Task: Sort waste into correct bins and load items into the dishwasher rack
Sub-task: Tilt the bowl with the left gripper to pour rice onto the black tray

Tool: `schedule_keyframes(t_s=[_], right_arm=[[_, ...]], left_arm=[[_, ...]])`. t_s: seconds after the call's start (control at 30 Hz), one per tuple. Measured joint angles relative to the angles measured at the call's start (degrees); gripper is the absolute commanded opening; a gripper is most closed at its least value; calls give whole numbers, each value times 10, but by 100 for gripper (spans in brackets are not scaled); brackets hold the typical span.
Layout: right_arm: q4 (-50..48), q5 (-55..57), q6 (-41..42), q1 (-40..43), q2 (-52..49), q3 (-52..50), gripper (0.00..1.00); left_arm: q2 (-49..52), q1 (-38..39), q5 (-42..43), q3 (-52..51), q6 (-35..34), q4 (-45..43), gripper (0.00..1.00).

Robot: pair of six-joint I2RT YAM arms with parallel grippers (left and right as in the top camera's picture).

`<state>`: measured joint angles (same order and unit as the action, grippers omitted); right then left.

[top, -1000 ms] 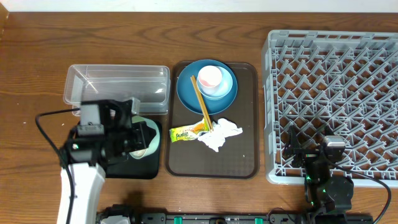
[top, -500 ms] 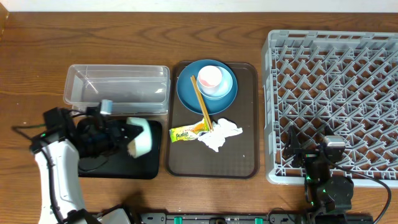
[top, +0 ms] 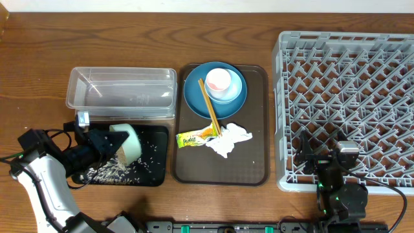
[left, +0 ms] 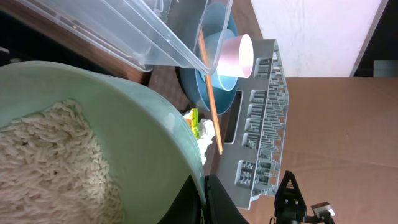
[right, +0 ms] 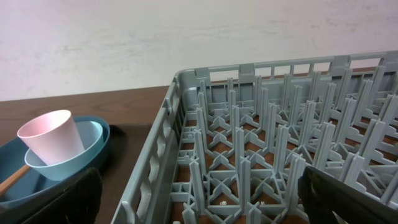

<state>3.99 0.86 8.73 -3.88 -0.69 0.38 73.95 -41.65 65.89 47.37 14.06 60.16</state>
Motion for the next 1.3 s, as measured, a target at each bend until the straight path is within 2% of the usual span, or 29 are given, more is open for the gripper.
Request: schedule_keyframes(t_s=[0.43,0.87,1.1,1.3], right_arm=[[0,0,0,0,0,0,99],[0,0,0,0,0,0,99],[0,0,0,0,0,0,99],[0,0,0,0,0,0,99]], left_arm=[[0,-2,56,0,27,35,6],[0,-2,191,0,27,26,6],[0,-12,217,0,2,-22,6],[0,-44,225,0,-50,-59,6]])
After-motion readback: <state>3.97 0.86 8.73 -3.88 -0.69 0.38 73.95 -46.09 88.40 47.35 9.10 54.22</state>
